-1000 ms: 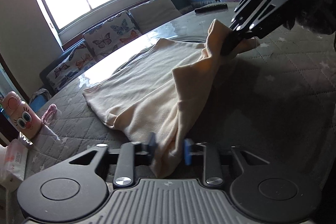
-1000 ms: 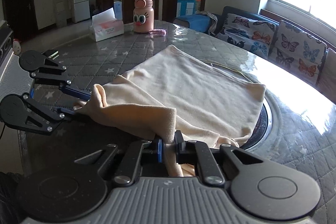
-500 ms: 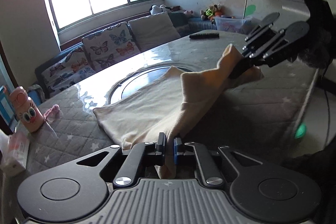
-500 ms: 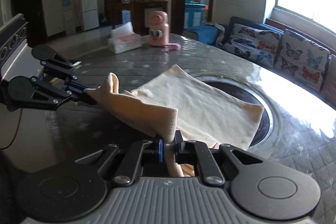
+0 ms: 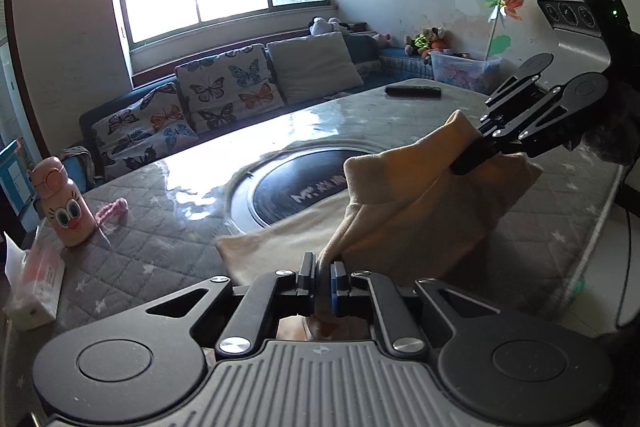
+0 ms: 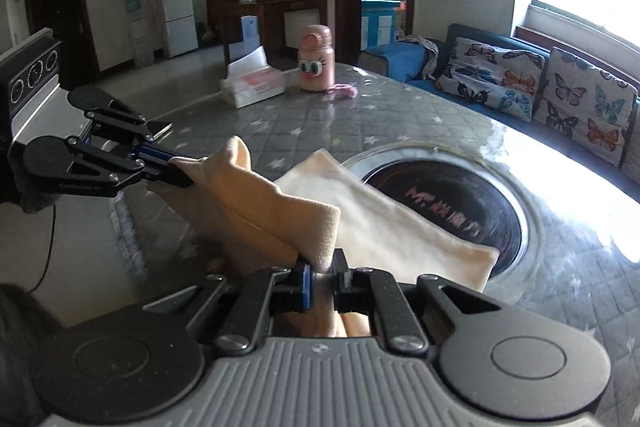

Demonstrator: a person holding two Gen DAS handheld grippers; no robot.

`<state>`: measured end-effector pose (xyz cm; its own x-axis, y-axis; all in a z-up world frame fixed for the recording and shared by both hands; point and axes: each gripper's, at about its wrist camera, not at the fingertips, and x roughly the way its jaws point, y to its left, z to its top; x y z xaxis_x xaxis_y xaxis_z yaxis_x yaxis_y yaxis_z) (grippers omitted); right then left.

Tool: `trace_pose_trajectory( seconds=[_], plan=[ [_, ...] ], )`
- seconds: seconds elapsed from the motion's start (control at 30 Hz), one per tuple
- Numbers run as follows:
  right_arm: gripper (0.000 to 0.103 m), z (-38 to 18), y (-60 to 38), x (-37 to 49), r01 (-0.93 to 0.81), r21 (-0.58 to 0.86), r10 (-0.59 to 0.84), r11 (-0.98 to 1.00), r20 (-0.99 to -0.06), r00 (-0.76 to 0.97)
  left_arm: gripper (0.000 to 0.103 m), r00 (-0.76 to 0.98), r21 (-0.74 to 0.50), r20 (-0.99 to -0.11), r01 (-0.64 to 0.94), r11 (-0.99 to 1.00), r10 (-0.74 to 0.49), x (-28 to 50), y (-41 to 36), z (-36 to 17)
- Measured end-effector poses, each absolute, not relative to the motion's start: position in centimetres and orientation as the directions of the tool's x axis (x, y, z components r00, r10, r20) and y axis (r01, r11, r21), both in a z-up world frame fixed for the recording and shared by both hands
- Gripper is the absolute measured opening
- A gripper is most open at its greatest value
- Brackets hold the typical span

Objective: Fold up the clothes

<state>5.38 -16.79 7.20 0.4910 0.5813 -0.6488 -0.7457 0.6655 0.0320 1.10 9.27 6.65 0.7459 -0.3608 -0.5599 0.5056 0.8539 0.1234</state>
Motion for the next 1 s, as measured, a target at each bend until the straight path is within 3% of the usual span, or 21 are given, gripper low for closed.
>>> trace_pose_trajectory(
  seconds=[0.27,0.53,0.6,0.8,0.87,1.0],
  plan=[
    [0.009,5.6,-14.7,13.7,-0.719,0.038,0.541,0.694,-0.687,0.485,0.007,0.731,0.133,-0.613,0.47,0.872,-0.3,10.2,9.6,3.6],
    [0.011,-0.6,-13.5,20.2,-0.63,0.114,0.489,0.768,-0.74,0.462,0.008,0.695,0.103,-0.676,0.419,0.902,-0.246,15.5,9.9,-0.8],
    [0.02,-1.9,-13.8,20.6,-0.6,0.116,0.479,0.792,-0.727,0.492,0.011,0.702,0.105,-0.671,0.41,0.906,-0.24,15.5,10.0,-0.9],
    [0.025,-1.5,-16.7,20.0,-0.517,0.153,0.471,0.842,-0.674,0.569,0.017,0.727,0.12,-0.659,0.355,0.927,-0.193,15.8,10.5,-0.6],
    [0.033,-1.2,-17.6,19.4,-0.5,0.158,0.464,0.851,-0.671,0.578,0.017,0.737,0.121,-0.652,0.335,0.934,-0.18,15.9,10.8,-0.4],
    [0.033,-1.1,-19.4,17.8,-0.462,0.145,0.426,0.875,-0.684,0.592,0.017,0.755,0.139,-0.642,0.285,0.948,-0.133,16.1,11.2,0.0]
  ],
)
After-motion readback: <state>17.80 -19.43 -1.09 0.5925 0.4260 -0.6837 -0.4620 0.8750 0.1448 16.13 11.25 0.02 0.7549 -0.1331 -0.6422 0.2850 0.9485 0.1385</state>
